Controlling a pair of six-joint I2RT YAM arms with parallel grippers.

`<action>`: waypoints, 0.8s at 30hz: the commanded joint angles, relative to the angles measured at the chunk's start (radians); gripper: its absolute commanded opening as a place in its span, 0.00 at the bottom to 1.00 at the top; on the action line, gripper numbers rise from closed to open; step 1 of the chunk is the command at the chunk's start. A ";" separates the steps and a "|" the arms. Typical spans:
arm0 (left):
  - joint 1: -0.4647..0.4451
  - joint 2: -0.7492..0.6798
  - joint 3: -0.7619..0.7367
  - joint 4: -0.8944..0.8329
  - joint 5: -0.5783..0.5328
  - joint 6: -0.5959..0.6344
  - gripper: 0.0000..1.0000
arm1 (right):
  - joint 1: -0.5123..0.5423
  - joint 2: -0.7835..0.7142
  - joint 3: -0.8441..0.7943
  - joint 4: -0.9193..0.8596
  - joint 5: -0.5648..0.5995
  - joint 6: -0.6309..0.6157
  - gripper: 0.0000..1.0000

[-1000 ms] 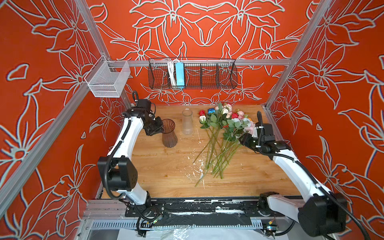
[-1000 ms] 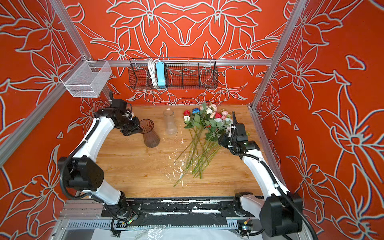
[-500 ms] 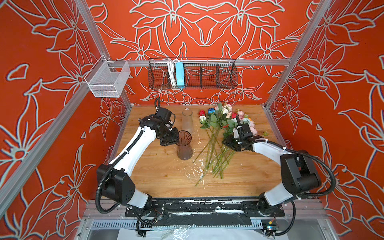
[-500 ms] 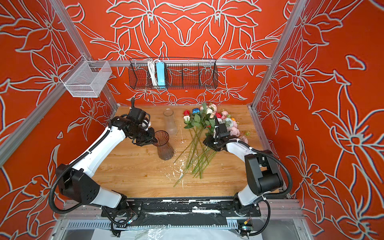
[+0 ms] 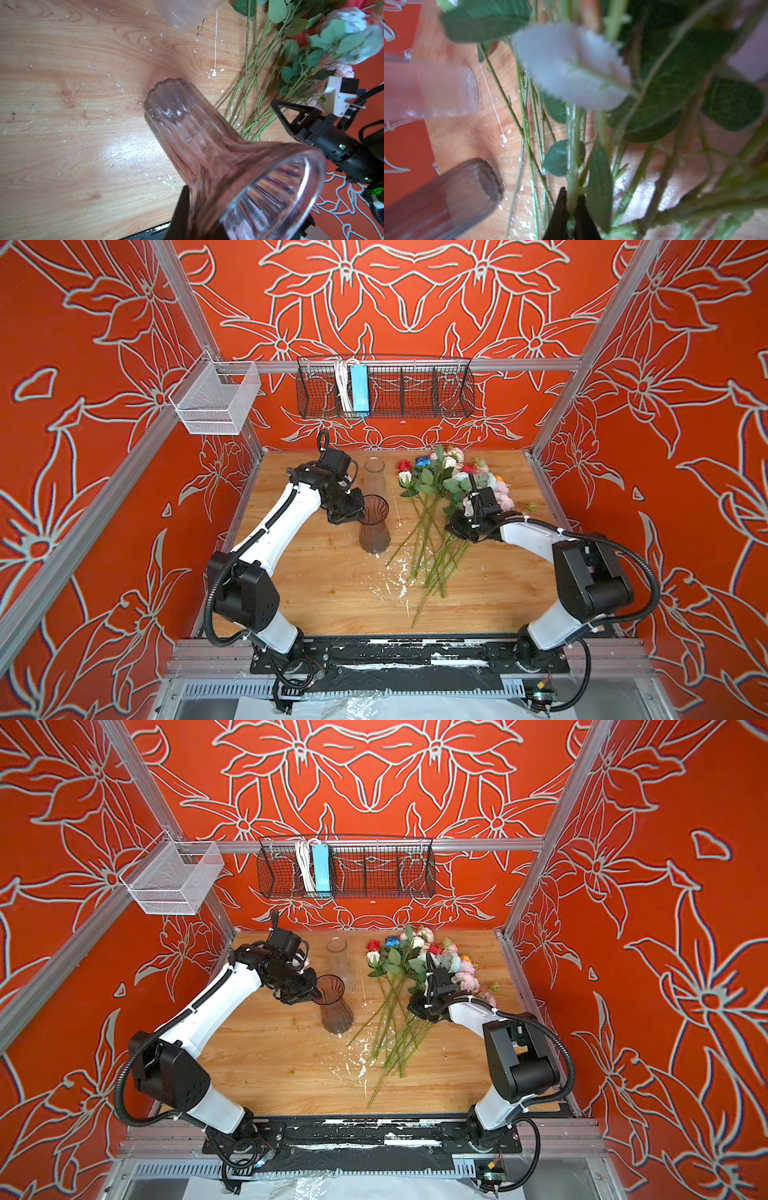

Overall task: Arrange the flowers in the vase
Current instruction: 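Grasp the pink vase with the left gripper while the right grasps a white rose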

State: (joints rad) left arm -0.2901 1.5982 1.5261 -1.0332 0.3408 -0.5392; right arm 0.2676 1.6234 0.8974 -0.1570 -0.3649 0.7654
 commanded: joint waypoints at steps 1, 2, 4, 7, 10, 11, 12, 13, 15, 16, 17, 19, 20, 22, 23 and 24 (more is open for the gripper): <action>-0.009 0.026 0.052 0.015 0.041 0.005 0.00 | 0.002 -0.042 0.039 -0.044 0.014 -0.042 0.00; -0.010 0.036 0.064 0.008 0.042 0.008 0.00 | 0.003 -0.056 0.043 -0.062 0.021 -0.055 0.00; -0.011 0.054 0.082 -0.008 0.035 0.020 0.02 | 0.004 -0.090 0.041 -0.085 0.033 -0.076 0.00; -0.011 0.068 0.102 -0.024 0.023 0.030 0.14 | 0.005 -0.143 0.037 -0.111 0.051 -0.102 0.00; -0.011 0.085 0.125 -0.042 0.008 0.037 0.17 | 0.005 -0.195 0.035 -0.126 0.056 -0.117 0.00; -0.011 0.090 0.132 -0.047 0.006 0.041 0.17 | 0.004 -0.210 0.035 -0.128 0.055 -0.120 0.00; -0.010 0.098 0.142 -0.055 0.007 0.045 0.17 | 0.004 -0.222 0.034 -0.126 0.056 -0.123 0.00; -0.010 0.108 0.159 -0.067 0.006 0.049 0.17 | 0.005 -0.235 0.034 -0.129 0.056 -0.125 0.00; -0.010 0.125 0.184 -0.082 0.007 0.056 0.19 | 0.004 -0.256 0.035 -0.131 0.059 -0.136 0.00; -0.010 0.130 0.195 -0.086 0.006 0.060 0.21 | 0.005 -0.267 0.033 -0.136 0.065 -0.139 0.00; -0.011 0.134 0.199 -0.086 0.008 0.065 0.22 | 0.005 -0.277 0.034 -0.138 0.070 -0.143 0.00; -0.010 0.137 0.201 -0.084 0.005 0.067 0.24 | 0.005 -0.289 0.032 -0.143 0.075 -0.143 0.00; -0.009 0.140 0.203 -0.085 0.007 0.066 0.25 | 0.004 -0.291 0.031 -0.143 0.069 -0.143 0.00; -0.009 0.143 0.206 -0.093 0.014 0.069 0.28 | 0.004 -0.297 0.025 -0.138 0.046 -0.139 0.00; -0.009 0.142 0.206 -0.096 0.008 0.070 0.29 | 0.004 -0.303 0.020 -0.130 0.036 -0.133 0.00; -0.009 0.140 0.204 -0.097 0.002 0.071 0.29 | 0.004 -0.309 0.013 -0.119 0.031 -0.127 0.00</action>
State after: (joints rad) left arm -0.2955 1.7260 1.7115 -1.0924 0.3424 -0.4808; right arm 0.2687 1.3437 0.9077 -0.2829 -0.3237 0.6399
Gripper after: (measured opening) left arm 0.286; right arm 0.088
